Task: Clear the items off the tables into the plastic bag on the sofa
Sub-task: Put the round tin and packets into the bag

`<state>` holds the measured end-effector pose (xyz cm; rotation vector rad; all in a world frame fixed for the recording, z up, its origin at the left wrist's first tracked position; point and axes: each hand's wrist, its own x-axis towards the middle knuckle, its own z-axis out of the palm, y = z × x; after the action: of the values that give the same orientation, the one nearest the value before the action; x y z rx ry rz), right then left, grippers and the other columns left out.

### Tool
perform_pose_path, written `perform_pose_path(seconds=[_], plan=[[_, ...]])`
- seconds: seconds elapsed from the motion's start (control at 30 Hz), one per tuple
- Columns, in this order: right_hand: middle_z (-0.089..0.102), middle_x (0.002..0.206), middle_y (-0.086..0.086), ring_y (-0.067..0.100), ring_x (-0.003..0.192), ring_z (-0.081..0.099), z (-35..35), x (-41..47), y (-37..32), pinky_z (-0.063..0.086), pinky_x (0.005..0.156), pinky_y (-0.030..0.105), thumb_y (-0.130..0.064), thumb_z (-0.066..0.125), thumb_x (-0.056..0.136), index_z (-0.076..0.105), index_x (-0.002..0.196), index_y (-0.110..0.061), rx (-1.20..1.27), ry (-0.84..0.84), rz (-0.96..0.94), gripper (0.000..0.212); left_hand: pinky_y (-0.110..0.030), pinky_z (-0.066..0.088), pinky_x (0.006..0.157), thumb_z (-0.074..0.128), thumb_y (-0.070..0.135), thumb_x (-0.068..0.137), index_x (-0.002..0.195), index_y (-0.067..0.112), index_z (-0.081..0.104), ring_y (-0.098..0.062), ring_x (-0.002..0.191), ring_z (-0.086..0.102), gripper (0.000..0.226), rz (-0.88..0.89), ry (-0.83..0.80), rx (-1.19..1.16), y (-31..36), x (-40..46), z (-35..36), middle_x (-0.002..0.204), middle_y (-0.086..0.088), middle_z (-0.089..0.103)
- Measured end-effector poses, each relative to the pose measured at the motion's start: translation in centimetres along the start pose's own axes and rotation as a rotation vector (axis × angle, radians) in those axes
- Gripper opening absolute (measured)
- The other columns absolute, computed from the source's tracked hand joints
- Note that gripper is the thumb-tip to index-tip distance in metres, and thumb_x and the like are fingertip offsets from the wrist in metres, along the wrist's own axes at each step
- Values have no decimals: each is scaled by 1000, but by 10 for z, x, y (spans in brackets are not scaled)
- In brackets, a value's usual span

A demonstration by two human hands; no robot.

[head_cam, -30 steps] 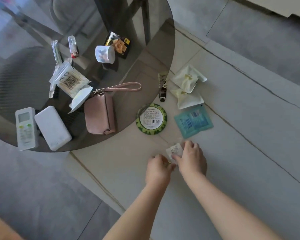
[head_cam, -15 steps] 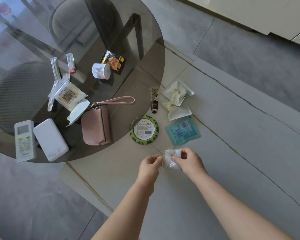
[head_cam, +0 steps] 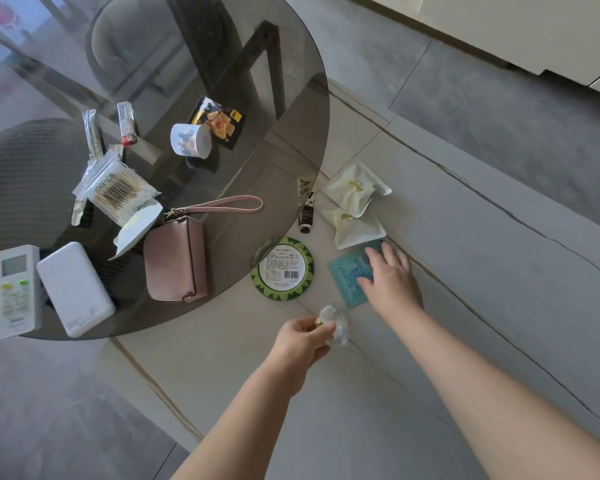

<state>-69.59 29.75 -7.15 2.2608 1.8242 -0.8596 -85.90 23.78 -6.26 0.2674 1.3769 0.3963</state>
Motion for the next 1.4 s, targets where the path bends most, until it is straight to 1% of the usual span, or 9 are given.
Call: perform_pose_path(seconds=[0.2, 0.3, 0.47, 0.6, 0.73, 0.83, 1.0, 1.23, 1.4], plan=[[36, 141, 14, 31, 128, 37, 15, -13, 0, 36, 101, 39, -38, 73, 77, 19, 148, -22, -36, 75, 204, 90, -29, 53, 85, 52, 4, 94, 103, 8, 62, -20, 90, 63, 14, 28, 42, 73, -5, -1, -5, 99, -11, 66], [53, 125, 9, 28, 116, 49, 13, -16, 3, 40, 91, 34, -32, 71, 79, 47, 132, -20, 108, 11, 201, 60, -24, 52, 75, 49, 5, 95, 109, 8, 62, -18, 86, 60, 19, 30, 108, 18, -3, -6, -7, 97, -8, 64], [65, 100, 7, 18, 84, 60, 2, -33, -5, 53, 81, 37, -5, 55, 92, 62, 110, -6, 896, -410, 230, 19, -25, 43, 76, 52, 13, 96, 111, 11, 63, -15, 81, 54, 19, 100, 150, 45, 3, -21, -8, 96, -5, 63], [66, 94, 2, 10, 82, 63, -13, -43, -25, 57, 70, 22, -6, 51, 94, 63, 101, -19, 946, -699, 161, 19, -17, 39, 61, 52, 14, 96, 100, 17, 62, -7, 74, 53, 11, 151, 251, 28, 7, -35, -20, 89, 0, 62], [67, 92, 5, 14, 84, 63, -26, -44, -48, 54, 74, 26, -5, 50, 94, 63, 105, -14, 1009, -847, 153, 19, -26, 42, 76, 48, 17, 98, 100, 19, 62, -14, 88, 56, 14, 103, 181, -173, 6, -52, -39, 95, 0, 64], [66, 95, 6, 13, 79, 62, -29, -43, -66, 54, 68, 25, -7, 55, 91, 63, 104, -13, 939, -740, 142, 16, -30, 48, 79, 47, 12, 99, 109, 8, 60, -18, 86, 59, 17, 122, 169, -355, 4, -61, -51, 99, -10, 63], [46, 127, 1, 19, 114, 48, -18, -32, -89, 45, 91, 33, -29, 64, 83, 52, 123, -22, 282, -65, -66, 42, -32, 57, 68, 51, 11, 97, 102, 14, 60, -24, 86, 63, 11, 106, 260, -417, 0, -67, -74, 104, -13, 64], [1, 158, 6, 29, 145, 9, 19, -10, -132, 27, 111, 44, -53, 72, 72, 3, 150, -19, 75, -122, -25, 110, -36, 59, 70, 60, 10, 92, 148, 31, 22, -21, 87, 65, 72, 101, 316, -344, -26, -64, -112, 115, -8, 58], [17, 143, 15, 35, 130, 29, 40, -30, -126, 38, 103, 41, -51, 77, 67, 1, 149, -23, -13, -135, 22, 115, -31, 59, 66, 60, 13, 92, 132, 4, 46, -24, 87, 66, 43, 8, 376, -326, -47, -72, -124, 113, -15, 61]])
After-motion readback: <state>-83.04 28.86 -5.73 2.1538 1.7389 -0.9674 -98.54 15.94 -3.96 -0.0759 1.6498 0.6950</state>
